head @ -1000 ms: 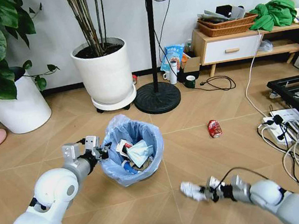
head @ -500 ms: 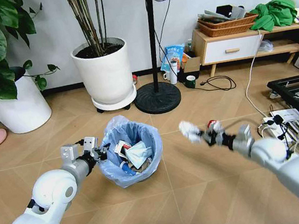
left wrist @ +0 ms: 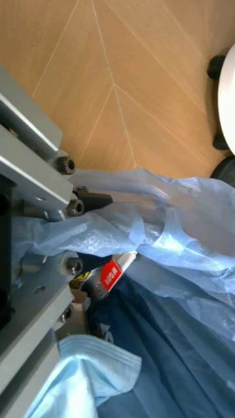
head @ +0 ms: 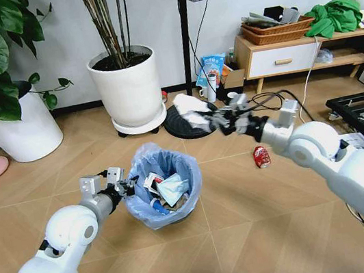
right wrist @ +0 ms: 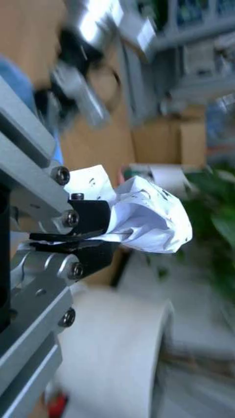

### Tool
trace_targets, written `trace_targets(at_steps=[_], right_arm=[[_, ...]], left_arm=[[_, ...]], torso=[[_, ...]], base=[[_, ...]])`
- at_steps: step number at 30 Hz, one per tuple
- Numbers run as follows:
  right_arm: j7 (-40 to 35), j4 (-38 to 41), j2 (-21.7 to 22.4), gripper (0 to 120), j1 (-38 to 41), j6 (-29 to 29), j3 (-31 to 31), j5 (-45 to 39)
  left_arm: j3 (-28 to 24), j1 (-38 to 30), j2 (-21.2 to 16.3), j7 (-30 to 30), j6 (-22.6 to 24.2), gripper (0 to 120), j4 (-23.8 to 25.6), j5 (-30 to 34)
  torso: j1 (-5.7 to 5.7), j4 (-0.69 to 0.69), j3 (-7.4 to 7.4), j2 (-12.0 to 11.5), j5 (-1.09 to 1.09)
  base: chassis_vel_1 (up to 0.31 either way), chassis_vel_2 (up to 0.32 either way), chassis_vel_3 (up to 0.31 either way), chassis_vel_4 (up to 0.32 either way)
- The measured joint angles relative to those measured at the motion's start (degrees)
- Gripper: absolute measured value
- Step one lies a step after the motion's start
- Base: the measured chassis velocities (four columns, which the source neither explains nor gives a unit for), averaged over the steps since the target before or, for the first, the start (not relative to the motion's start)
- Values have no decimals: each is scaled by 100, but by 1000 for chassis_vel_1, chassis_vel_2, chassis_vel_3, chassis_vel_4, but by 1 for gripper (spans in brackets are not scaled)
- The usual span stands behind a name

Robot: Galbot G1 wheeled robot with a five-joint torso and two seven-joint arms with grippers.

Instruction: Pick up the trash bin and place the garbage on the floor into it.

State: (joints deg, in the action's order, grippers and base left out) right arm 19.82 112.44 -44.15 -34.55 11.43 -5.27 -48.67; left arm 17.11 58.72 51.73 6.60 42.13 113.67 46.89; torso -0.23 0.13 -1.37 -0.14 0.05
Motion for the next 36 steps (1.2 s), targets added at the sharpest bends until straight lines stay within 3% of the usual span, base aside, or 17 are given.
trace_targets(at_steps=[1,4,11,22,26,30,36], right_arm=[[0,0,0,0,0,0,0,0],[22,-11,-20,0,219,-25,-778,142],[11,-74,-71,5,308,53,-1121,385],[-22,-231,-162,48,317,19,-1201,575],[-40,-266,-170,58,317,2,-1198,579],[-86,-279,-181,79,310,-9,-1138,569],[-453,-257,-249,95,238,-2,-854,361]], left_arm=[[0,0,0,0,0,0,0,0],[-32,-53,7,-3,0,0,-14,2],[-30,-61,7,-38,0,0,-25,-5],[-33,-111,32,-58,0,0,-55,-22],[-33,-111,35,-62,0,0,-56,-25],[-29,-112,53,-69,0,0,-65,-32],[-13,-113,64,-79,0,0,-73,-46]], torso=[[0,0,0,0,0],[0,-1,0,0,-2],[0,0,0,0,1],[0,0,0,0,0],[0,0,0,0,0],[0,0,0,0,0],[0,0,0,0,0]], base=[[0,0,0,0],[0,0,0,0],[0,0,0,0],[0,0,0,0],[0,0,0,0],[0,0,0,0],[0,0,0,0]])
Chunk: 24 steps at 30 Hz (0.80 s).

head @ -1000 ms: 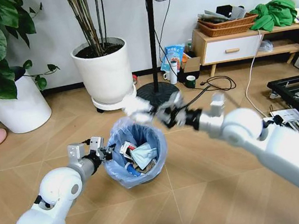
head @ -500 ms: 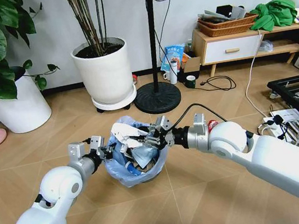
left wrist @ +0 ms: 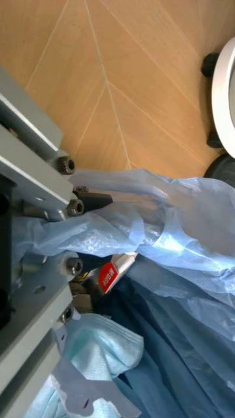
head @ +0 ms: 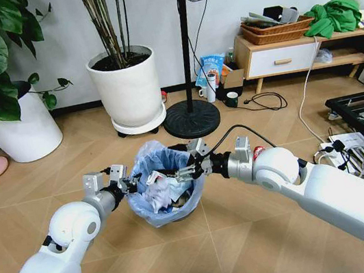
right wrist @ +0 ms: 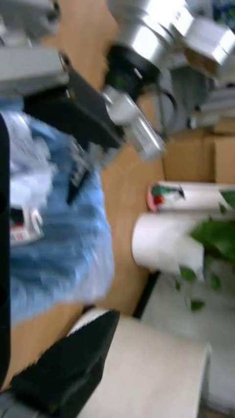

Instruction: Pick up the trash bin and place the garbage on the floor into it.

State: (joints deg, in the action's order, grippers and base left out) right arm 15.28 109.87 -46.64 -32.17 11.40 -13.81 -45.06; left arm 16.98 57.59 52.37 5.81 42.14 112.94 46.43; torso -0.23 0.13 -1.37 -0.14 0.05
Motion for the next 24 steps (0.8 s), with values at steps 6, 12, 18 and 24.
trace_targets(at_steps=[6,12,18,24], right_arm=[[-922,-42,-33,100,-265,0,443,-236],[-1964,-23,-77,100,-968,42,1088,-180],[-2381,10,-295,100,-1883,45,1961,283],[-2140,462,-566,100,-3619,-44,3775,1106]], left_arm=[[46,33,-1,-13,0,0,6,-14],[162,131,6,-16,0,0,80,-40],[245,178,0,-9,0,0,139,-44],[283,249,2,5,0,0,187,-56]], torso=[[0,0,0,0,-1],[0,1,0,0,-2],[0,-1,0,0,-4],[1,1,1,0,1]], base=[[0,0,0,0],[0,0,0,0],[0,0,0,0],[0,0,0,0]])
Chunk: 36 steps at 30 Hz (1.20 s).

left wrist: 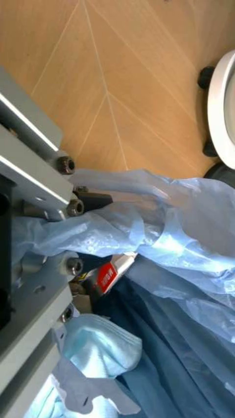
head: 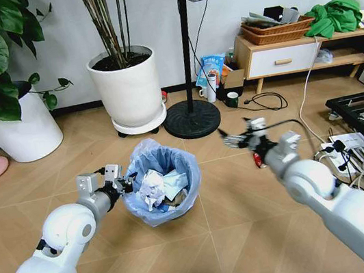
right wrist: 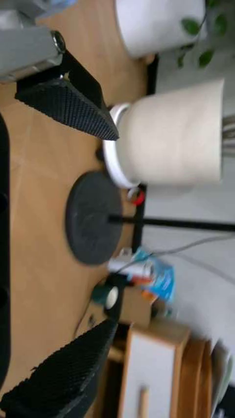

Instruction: Pick up the trash bin and place the garbage on the floor into it.

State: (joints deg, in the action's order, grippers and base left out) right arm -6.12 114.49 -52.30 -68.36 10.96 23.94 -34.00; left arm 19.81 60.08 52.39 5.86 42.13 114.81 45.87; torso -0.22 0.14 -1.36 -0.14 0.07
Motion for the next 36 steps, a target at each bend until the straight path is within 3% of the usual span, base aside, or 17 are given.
trace_targets(at_steps=[7,11,19,36], right_arm=[[274,158,-414,100,-1096,-151,896,405],[352,138,-590,100,-1348,-263,1152,524],[428,39,-783,100,-1533,-348,1288,638],[440,-293,-860,100,-1507,-388,1285,637]], left_arm=[[-11,11,-6,-6,0,0,21,-13],[-9,39,-24,-18,0,0,39,-22],[-18,59,-21,-27,0,0,61,-37],[-5,48,-46,-29,0,0,86,-33]], torso=[[0,0,0,0,-2],[0,-1,0,0,-2],[1,-1,0,0,-1],[-1,-1,-1,0,0]], base=[[0,0,0,0],[0,0,0,0],[-37,29,37,-31],[-158,157,159,-153]])
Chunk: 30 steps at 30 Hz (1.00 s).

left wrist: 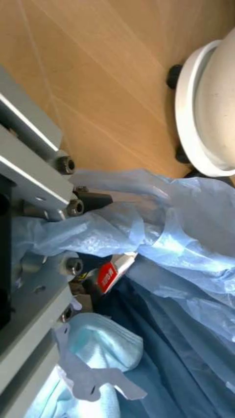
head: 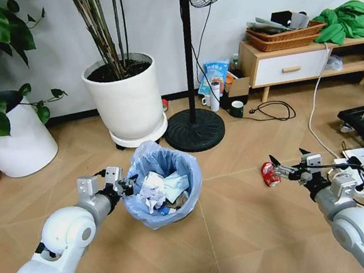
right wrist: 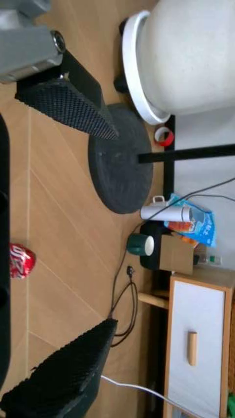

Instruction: Pick up the trash bin and place the garbage on the floor into it.

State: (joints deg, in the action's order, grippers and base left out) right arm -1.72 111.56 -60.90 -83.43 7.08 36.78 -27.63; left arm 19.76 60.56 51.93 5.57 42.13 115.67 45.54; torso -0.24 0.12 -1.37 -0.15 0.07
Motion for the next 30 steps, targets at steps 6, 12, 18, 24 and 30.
trace_targets(at_steps=[6,12,18,24,30], right_arm=[[-1,-235,-3,100,96,6,-18,-14],[-40,-698,20,100,384,18,-174,-14],[-185,-1063,-19,100,571,165,-330,-52],[-451,-1985,-199,100,949,489,-630,-267],[-515,-3086,-413,100,1565,503,-963,-345]], left_arm=[[-2,-23,1,0,0,0,-12,5],[8,-18,-6,3,0,0,-7,10],[21,-16,-3,11,0,0,11,12],[31,-6,21,16,0,0,27,13],[28,0,37,21,0,0,33,13]], torso=[[0,1,0,0,-2],[0,0,0,0,-2],[-1,1,-1,0,-1],[1,1,0,0,-1],[1,1,0,0,-2]], base=[[-140,137,144,-133],[-152,141,136,-145],[-93,113,102,-90],[-4,7,8,0],[0,0,0,0]])
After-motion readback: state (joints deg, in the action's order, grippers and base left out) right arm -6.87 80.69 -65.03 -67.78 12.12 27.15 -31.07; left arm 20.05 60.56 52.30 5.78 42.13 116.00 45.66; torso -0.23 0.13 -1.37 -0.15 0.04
